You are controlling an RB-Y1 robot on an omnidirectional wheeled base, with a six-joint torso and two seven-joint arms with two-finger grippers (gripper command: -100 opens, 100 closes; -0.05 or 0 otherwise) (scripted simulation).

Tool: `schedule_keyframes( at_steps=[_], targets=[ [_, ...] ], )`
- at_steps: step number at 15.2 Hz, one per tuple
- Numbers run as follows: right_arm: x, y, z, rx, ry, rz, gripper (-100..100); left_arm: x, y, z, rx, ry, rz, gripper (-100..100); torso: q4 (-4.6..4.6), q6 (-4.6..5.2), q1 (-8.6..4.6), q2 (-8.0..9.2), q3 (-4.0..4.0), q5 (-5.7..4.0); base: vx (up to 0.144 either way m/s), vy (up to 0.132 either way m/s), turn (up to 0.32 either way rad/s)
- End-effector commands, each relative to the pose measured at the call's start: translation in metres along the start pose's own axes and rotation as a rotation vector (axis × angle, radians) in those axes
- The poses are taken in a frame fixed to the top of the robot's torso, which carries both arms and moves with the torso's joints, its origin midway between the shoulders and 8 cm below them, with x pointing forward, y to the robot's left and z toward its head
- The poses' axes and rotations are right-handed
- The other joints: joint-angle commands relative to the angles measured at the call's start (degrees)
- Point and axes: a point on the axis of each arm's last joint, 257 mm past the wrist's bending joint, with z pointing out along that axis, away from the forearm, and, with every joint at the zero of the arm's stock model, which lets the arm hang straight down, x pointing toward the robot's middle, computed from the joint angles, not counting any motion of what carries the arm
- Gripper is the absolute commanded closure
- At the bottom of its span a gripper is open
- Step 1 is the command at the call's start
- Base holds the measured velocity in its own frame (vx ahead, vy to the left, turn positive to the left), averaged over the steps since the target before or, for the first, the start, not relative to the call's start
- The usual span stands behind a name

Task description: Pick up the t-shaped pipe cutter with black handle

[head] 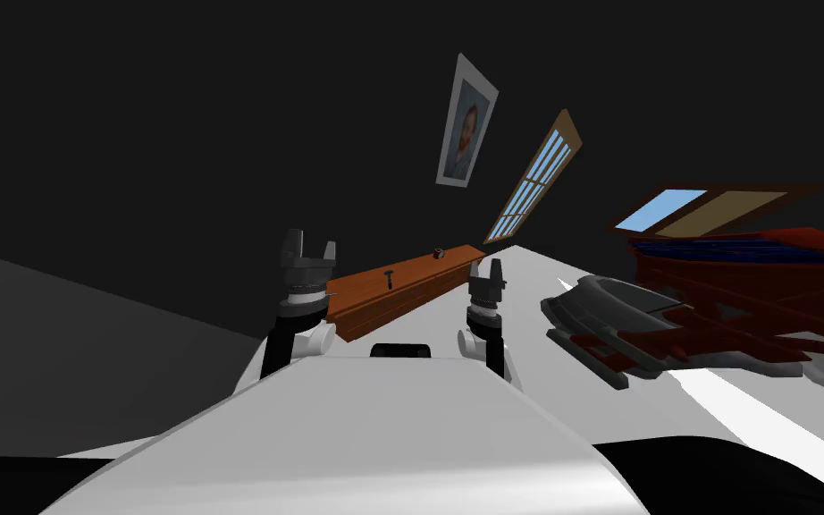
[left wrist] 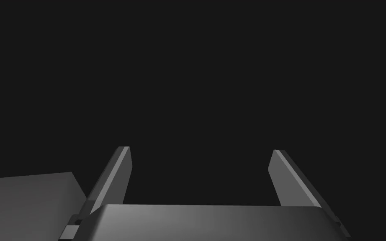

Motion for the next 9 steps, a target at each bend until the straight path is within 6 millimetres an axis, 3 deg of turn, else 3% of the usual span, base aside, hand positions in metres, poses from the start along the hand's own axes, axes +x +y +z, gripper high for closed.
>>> schedule_keyframes(
  at_steps=[1, 9],
  targets=[
    [0.0, 0.0, 0.0, 0.0, 0.0, 0.0, 0, 0.001, 0.012, -0.004, -0.022, 0.017, 0.026, -100, 0.0, 0.0, 0.0, 0.0, 0.0, 0.0, -0.006, 0.012, 0.044],
    [0.0, 0.0, 0.0, 0.0, 0.0, 0.0, 0, 0.0, 0.067, -0.023, -0.119, 0.063, 0.141, -100, 0.0, -0.01, 0.14, 0.01, 0.01, 0.04, -0.008, 0.031, 0.06]
  ],
)
